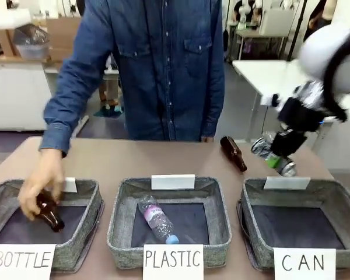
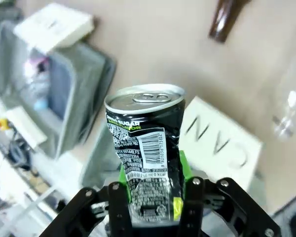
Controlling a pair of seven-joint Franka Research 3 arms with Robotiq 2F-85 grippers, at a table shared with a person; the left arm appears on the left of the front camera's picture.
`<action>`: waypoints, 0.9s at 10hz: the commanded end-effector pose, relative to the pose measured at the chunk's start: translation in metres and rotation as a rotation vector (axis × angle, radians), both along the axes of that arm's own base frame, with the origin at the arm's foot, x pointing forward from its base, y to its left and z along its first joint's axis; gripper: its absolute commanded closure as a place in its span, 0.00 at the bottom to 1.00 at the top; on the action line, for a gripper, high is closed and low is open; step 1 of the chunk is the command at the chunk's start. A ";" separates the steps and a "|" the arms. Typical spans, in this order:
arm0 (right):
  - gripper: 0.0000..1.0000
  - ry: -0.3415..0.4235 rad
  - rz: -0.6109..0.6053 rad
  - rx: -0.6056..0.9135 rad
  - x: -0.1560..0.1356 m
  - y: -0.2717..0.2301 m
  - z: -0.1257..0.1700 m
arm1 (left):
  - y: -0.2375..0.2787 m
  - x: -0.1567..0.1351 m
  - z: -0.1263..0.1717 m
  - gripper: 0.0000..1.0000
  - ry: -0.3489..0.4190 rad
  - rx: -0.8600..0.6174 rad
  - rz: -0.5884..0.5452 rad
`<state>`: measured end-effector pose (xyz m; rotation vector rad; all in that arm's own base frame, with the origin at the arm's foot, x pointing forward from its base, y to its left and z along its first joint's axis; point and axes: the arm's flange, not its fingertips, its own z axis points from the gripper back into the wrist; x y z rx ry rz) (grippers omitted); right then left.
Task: Sort the can waste into the basket.
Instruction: Pick up the can waste from the table and place it in the right Fabric basket.
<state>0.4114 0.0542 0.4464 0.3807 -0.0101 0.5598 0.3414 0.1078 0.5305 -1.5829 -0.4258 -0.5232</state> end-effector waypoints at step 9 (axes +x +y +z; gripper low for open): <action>0.00 0.020 0.035 0.058 -0.081 -0.023 0.009 | 0.001 -0.002 0.000 0.00 -0.020 -0.002 -0.014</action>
